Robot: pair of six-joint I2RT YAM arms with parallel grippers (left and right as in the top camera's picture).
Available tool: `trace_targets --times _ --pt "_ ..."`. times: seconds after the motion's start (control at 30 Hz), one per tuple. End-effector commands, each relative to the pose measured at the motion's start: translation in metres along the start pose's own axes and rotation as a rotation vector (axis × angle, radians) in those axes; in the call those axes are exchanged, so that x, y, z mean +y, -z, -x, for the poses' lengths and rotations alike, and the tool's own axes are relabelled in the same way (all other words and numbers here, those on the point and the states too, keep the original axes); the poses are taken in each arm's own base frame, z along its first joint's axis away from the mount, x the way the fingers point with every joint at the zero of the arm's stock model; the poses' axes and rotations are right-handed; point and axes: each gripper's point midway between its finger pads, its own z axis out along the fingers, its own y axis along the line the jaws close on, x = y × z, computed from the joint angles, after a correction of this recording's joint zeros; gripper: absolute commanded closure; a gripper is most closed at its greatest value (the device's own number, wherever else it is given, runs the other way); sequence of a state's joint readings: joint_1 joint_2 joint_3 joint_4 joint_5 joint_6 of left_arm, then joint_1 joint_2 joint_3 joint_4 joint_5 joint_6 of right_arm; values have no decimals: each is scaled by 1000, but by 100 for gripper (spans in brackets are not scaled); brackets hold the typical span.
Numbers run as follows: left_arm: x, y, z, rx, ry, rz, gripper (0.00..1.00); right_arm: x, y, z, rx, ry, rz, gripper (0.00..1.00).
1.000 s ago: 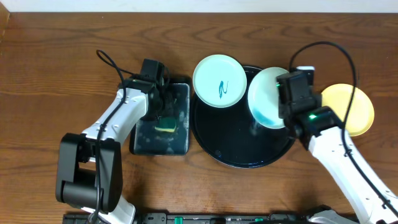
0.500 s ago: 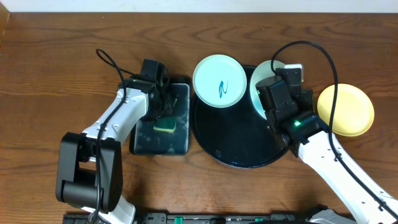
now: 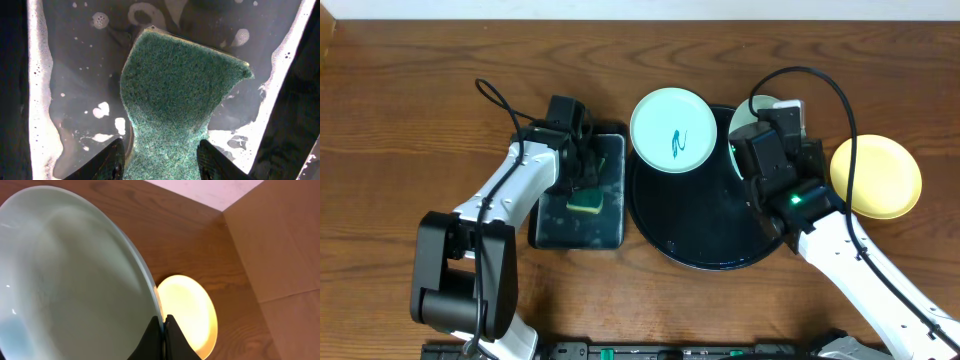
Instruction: Clean dirty plates on tray and stack at the side
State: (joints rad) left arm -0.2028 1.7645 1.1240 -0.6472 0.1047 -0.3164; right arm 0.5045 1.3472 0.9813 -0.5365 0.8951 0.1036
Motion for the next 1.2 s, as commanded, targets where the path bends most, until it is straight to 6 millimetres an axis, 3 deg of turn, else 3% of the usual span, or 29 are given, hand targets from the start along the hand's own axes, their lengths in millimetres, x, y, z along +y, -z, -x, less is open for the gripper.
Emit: trace_targets --times 0.0,0.2,0.37,0.63,0.83,0.93,1.17 --pt "6 -6 -4 20 -1 22 52 -10 7 11 -31 24 -36 99" --pt "8 -10 -11 34 0 28 53 -10 7 11 -30 23 -34 99" --pt "12 -20 -19 40 1 30 61 -8 6 11 -29 25 -23 99" --pt "16 -34 -27 60 1 38 91 -8 6 10 -27 27 -21 99" --pt "15 -33 -25 53 1 36 93 -8 6 7 -16 41 -22 99" --pt "13 -25 -19 38 0 30 93 -8 6 6 -12 46 -23 99" --pt "0 21 7 -67 -5 -13 93 -8 6 6 -12 46 -23 99"
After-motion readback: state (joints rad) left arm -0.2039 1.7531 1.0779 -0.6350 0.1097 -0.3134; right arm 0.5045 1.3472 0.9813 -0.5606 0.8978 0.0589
